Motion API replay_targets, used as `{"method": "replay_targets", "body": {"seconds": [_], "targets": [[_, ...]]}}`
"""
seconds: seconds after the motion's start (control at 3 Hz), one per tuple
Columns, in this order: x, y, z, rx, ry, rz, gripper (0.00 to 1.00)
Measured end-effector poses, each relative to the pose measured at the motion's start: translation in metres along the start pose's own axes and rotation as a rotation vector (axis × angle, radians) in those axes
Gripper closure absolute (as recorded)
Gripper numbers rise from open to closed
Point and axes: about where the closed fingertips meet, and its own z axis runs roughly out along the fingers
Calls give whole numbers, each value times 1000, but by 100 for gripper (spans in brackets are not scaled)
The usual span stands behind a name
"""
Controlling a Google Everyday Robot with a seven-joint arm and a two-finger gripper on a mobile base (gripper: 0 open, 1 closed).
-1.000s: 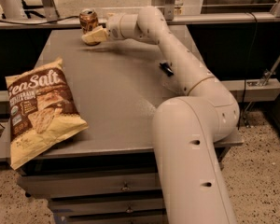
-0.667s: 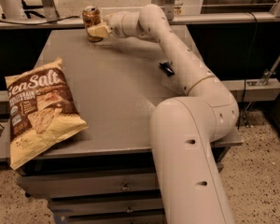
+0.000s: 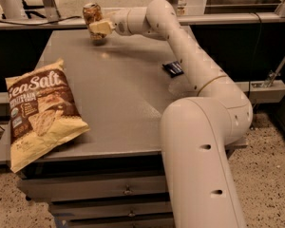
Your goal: Pick orange can
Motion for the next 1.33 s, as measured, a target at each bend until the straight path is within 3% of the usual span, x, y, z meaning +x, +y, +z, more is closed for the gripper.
{"method": "replay_targets", "body": {"seconds": [0.33,1.0,1.33], "targets": [[-13,21,-20,-40,-29,17,100],[-19,69,-84,-109,-97,43,100],[-16,70,-88,-111,-99,51,100]]}}
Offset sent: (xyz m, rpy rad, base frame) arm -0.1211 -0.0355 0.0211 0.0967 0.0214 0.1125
